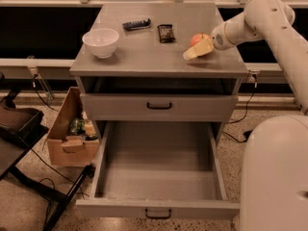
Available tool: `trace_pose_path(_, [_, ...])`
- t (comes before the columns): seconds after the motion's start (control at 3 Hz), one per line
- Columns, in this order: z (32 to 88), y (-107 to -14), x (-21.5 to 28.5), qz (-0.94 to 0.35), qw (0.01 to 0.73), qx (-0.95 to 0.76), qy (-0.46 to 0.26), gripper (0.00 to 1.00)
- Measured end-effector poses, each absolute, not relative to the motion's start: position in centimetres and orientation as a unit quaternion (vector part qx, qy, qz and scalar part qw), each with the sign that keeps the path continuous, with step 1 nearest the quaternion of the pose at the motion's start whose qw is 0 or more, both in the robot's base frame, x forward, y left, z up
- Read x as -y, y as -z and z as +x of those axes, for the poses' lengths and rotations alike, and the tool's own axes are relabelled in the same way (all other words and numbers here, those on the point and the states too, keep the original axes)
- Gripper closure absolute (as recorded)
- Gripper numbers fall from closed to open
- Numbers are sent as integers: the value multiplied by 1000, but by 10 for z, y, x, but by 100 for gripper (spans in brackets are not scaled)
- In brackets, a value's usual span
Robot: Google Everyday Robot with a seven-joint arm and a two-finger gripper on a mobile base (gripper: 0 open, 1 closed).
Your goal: Pick apple from middle drawer and place on counter
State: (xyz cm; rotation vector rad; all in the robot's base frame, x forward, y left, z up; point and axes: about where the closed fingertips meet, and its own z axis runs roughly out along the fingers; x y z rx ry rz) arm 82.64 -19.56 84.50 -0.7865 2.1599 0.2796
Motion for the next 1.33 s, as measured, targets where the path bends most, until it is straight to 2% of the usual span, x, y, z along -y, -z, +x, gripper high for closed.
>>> trace_pose_path(0.33, [807,-887,208,-326,399,-853,-78,0])
trace_pose_path(1.0, [690,-990,280,-308,397,-864,27,0])
trace_pose_path(1.33, [629,-1049,320,-241,447,-855,105,0])
